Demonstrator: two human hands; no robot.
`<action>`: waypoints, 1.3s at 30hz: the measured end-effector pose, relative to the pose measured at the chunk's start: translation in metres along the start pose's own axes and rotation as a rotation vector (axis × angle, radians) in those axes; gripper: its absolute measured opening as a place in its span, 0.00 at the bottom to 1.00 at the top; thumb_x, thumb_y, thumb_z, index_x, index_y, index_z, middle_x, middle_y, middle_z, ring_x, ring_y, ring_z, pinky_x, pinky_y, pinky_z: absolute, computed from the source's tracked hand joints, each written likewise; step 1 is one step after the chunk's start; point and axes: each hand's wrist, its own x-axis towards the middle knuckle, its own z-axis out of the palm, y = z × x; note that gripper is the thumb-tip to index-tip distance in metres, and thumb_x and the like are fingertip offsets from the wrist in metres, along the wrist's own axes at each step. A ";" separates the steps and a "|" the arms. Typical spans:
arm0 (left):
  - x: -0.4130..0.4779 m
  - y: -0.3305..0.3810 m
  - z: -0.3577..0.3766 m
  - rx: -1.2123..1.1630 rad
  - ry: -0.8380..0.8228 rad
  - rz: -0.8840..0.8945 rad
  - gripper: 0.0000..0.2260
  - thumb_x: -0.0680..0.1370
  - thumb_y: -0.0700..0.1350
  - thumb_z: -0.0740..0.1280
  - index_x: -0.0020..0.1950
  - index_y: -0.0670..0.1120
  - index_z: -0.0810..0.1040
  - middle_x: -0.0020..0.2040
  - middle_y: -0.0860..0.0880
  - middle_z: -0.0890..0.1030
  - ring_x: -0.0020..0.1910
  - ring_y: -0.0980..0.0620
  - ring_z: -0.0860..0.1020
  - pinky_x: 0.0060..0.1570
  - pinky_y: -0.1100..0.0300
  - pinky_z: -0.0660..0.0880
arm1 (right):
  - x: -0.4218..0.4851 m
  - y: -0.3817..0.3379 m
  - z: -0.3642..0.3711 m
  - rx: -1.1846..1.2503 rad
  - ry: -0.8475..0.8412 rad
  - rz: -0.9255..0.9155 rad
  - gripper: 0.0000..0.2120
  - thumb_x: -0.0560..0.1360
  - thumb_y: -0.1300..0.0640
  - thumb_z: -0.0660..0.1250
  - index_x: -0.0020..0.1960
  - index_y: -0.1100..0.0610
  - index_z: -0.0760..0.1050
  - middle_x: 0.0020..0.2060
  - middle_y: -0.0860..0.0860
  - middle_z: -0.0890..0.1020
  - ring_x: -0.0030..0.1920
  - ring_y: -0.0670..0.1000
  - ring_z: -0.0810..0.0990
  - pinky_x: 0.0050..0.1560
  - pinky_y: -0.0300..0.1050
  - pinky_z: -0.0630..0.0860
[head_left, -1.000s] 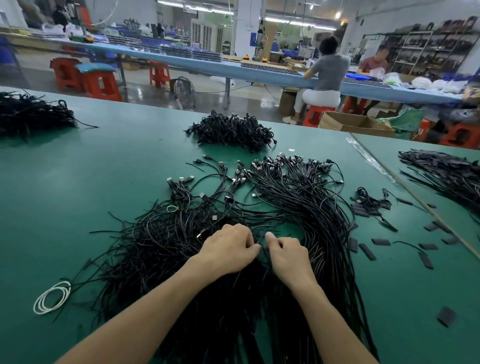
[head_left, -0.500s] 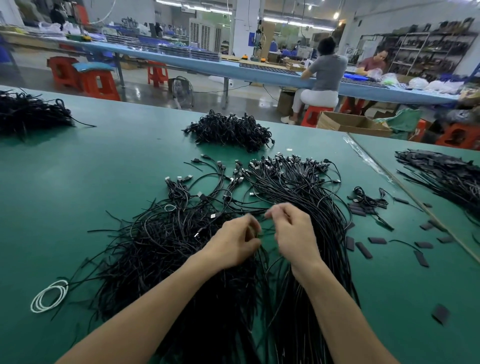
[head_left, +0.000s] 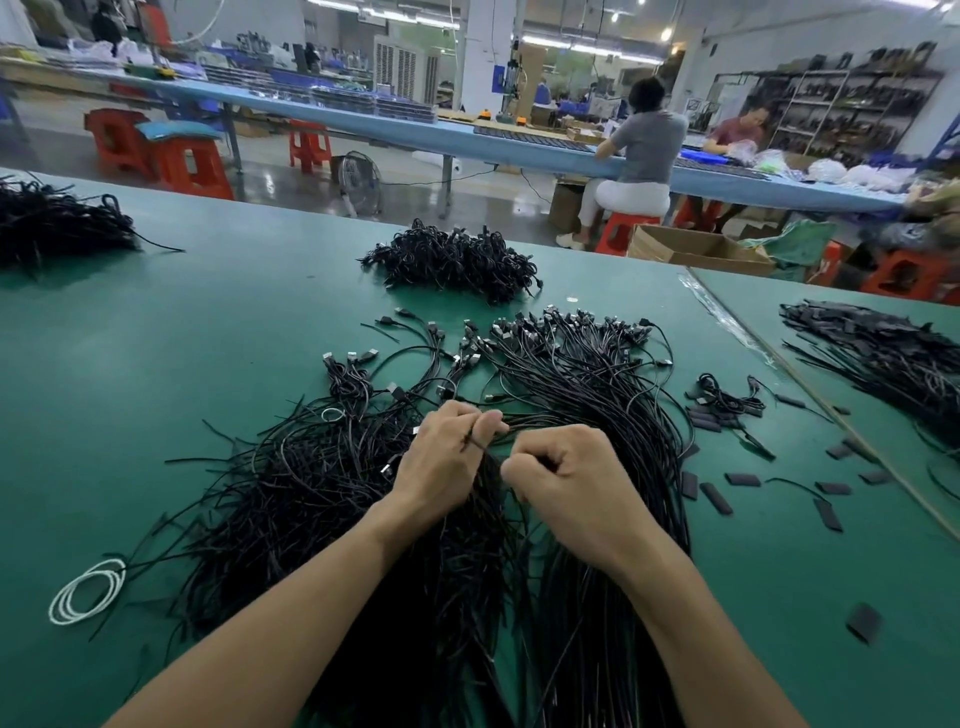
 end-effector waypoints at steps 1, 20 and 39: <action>0.000 0.005 -0.001 -0.063 0.067 -0.016 0.27 0.83 0.60 0.51 0.45 0.46 0.84 0.50 0.50 0.80 0.50 0.52 0.78 0.50 0.55 0.74 | 0.000 0.007 -0.005 0.018 0.042 0.038 0.15 0.69 0.54 0.63 0.26 0.58 0.66 0.22 0.47 0.67 0.25 0.45 0.63 0.27 0.48 0.62; -0.012 0.035 -0.060 -0.079 0.663 0.141 0.18 0.78 0.60 0.65 0.35 0.49 0.72 0.28 0.57 0.69 0.24 0.58 0.65 0.27 0.68 0.63 | -0.001 0.081 -0.031 -0.376 0.453 0.464 0.18 0.82 0.52 0.58 0.35 0.54 0.73 0.27 0.50 0.77 0.28 0.49 0.74 0.27 0.43 0.65; -0.025 0.020 -0.045 0.190 0.017 0.123 0.26 0.74 0.71 0.56 0.31 0.51 0.68 0.25 0.56 0.70 0.22 0.58 0.66 0.26 0.61 0.65 | 0.011 0.034 -0.008 -0.009 0.174 0.095 0.10 0.82 0.50 0.62 0.46 0.49 0.81 0.42 0.45 0.81 0.44 0.42 0.79 0.42 0.32 0.74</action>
